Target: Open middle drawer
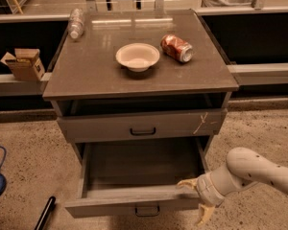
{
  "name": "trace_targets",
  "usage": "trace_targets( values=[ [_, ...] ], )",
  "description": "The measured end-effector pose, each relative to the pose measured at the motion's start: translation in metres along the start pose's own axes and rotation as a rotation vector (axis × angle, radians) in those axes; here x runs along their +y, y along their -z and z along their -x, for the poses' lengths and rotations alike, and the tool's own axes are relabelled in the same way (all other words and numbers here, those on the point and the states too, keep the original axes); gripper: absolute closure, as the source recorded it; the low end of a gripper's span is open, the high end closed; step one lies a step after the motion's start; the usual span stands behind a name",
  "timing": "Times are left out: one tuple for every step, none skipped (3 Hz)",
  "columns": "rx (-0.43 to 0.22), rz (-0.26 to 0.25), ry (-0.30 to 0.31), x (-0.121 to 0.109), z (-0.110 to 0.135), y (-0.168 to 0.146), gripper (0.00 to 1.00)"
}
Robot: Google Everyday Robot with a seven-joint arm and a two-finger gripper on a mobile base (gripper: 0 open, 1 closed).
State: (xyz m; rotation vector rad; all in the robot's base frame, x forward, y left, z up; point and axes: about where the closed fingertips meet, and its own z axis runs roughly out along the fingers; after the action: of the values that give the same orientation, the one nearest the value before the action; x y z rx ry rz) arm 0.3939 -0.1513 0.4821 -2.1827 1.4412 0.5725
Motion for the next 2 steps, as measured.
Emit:
trace_targets(
  values=[
    [0.002, -0.007, 0.021, 0.0035, 0.0011, 0.0055, 0.01],
    [0.002, -0.007, 0.021, 0.0035, 0.0011, 0.0055, 0.00]
  ],
)
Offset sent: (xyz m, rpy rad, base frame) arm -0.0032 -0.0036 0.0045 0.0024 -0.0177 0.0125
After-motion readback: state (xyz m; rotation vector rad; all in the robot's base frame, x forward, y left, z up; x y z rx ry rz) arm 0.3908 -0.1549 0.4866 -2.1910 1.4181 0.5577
